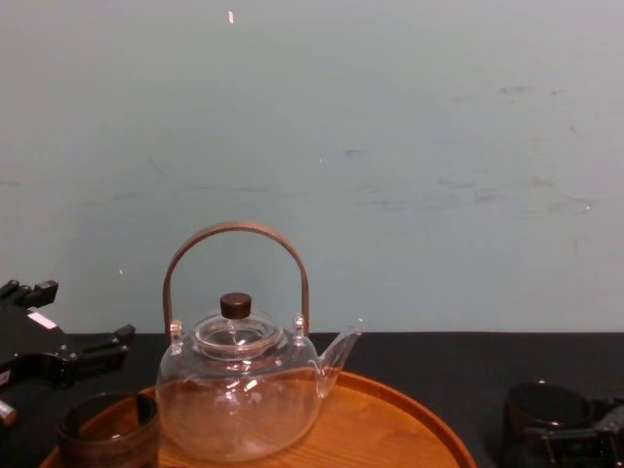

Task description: Pick up the glass from the table and place it on the tray.

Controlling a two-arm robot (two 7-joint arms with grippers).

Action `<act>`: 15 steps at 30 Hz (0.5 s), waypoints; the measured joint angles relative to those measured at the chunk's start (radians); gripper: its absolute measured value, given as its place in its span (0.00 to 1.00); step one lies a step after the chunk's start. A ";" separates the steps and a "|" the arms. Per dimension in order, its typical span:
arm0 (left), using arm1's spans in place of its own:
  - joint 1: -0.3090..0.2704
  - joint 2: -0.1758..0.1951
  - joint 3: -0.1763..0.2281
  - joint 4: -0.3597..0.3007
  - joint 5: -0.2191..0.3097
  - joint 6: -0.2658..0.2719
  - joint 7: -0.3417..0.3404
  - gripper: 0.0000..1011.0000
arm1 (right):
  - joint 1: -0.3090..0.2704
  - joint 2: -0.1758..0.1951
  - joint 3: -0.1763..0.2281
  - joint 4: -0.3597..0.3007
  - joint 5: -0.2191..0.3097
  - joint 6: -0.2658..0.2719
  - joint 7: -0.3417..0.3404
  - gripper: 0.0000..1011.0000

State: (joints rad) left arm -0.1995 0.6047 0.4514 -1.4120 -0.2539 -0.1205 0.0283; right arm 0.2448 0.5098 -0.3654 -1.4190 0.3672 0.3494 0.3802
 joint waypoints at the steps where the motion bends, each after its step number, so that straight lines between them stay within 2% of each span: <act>1: 0.000 0.000 0.000 0.000 0.000 0.000 0.000 0.99 | 0.003 -0.002 -0.001 0.003 -0.001 0.000 0.002 0.99; 15: 0.000 0.000 0.000 0.000 0.000 0.000 0.000 0.99 | 0.051 -0.038 -0.015 0.063 -0.026 -0.001 0.014 0.99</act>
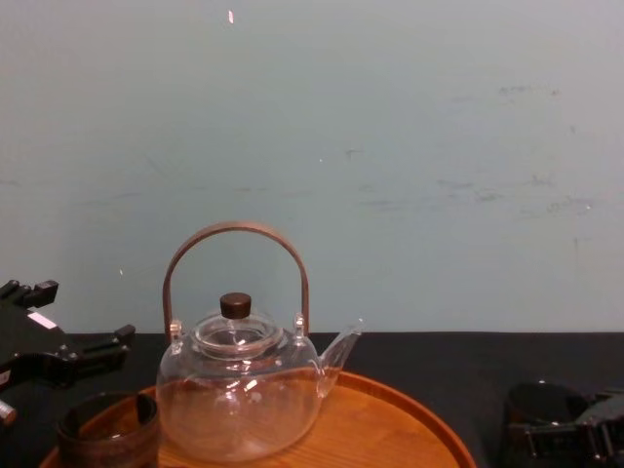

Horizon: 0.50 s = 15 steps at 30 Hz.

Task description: Pick up the glass from the table and place it on the tray.

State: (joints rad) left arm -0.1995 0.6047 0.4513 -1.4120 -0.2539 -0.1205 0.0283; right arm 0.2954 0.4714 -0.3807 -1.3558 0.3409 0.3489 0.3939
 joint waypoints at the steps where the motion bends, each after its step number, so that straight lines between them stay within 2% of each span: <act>1: 0.000 0.000 0.000 0.000 0.000 0.000 0.000 0.99 | 0.002 -0.002 0.000 0.002 -0.001 0.000 0.000 0.99; 15: 0.000 0.000 0.000 0.000 0.000 0.000 0.000 0.99 | 0.012 -0.011 -0.005 0.016 -0.014 -0.002 -0.003 0.99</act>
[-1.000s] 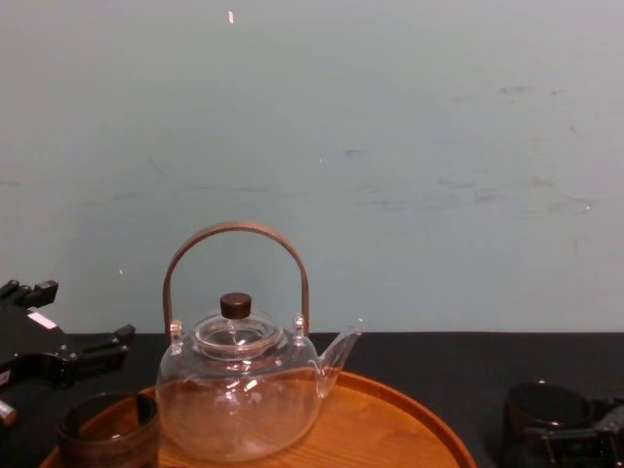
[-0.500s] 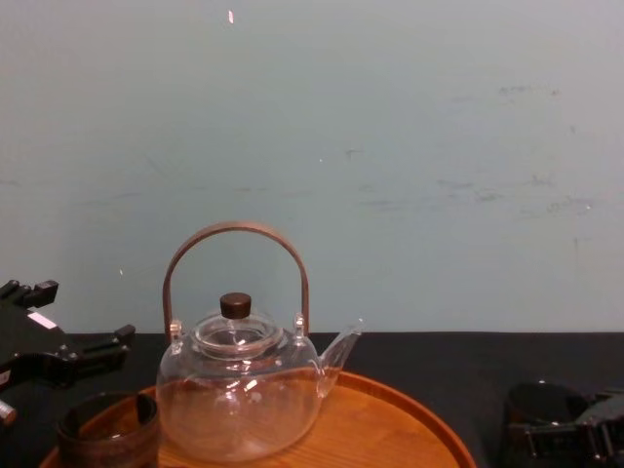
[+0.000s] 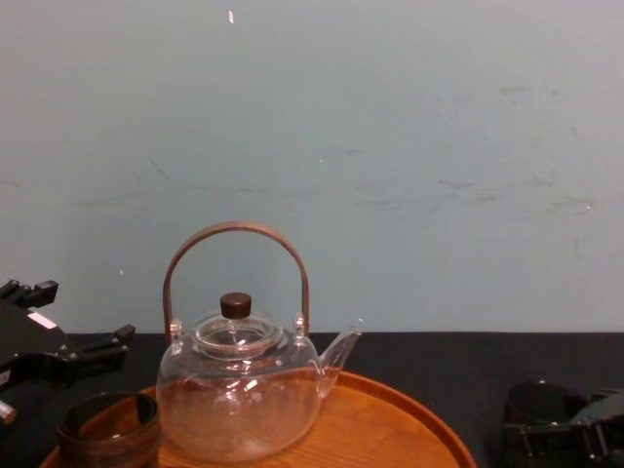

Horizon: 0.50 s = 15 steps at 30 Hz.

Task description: Pick up the glass from the table and place it on the tray.

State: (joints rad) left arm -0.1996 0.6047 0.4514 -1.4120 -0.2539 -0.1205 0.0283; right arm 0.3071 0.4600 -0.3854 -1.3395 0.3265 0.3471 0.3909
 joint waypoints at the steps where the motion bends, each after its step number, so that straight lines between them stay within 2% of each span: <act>1: 0.000 0.000 0.000 0.000 0.000 0.000 0.000 0.99 | 0.000 0.000 0.000 0.000 0.000 0.000 0.000 0.99; 7: 0.000 0.000 0.000 0.000 0.000 0.000 0.000 0.99 | -0.001 0.001 0.001 -0.001 0.001 0.000 0.000 0.90; 15: 0.000 0.000 0.000 0.000 0.000 0.000 0.000 0.99 | -0.001 0.001 0.001 -0.002 0.004 0.000 0.001 0.89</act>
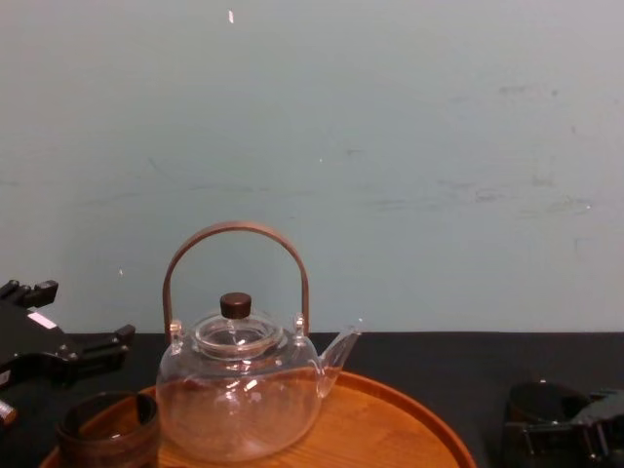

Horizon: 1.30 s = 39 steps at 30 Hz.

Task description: Pick up the glass from the table and place it on the tray.

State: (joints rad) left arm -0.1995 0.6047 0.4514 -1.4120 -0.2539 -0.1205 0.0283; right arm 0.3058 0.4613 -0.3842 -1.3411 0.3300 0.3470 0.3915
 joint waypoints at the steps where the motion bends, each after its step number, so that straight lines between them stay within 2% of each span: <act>1: 0.000 0.000 0.000 0.000 0.000 0.000 0.000 0.99 | 0.000 0.000 0.000 0.000 0.000 0.000 0.000 0.89; 11: 0.000 0.000 0.000 0.000 0.000 0.000 0.000 0.99 | -0.001 0.001 0.001 -0.001 0.001 0.000 0.001 0.89; 23: 0.000 0.000 0.000 0.000 0.000 0.000 0.000 0.99 | 0.006 0.012 0.009 -0.032 0.022 -0.033 0.049 0.89; 31: 0.000 0.000 0.000 0.000 0.000 0.000 0.000 0.99 | 0.049 0.005 -0.016 -0.025 0.023 -0.054 0.081 0.89; 39: 0.000 0.000 0.000 0.000 0.000 0.000 0.000 0.99 | 0.098 -0.011 -0.063 -0.004 0.027 -0.081 0.130 0.89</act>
State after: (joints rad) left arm -0.1995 0.6047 0.4514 -1.4120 -0.2539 -0.1205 0.0283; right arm 0.4038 0.4503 -0.4474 -1.3447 0.3571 0.2657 0.5213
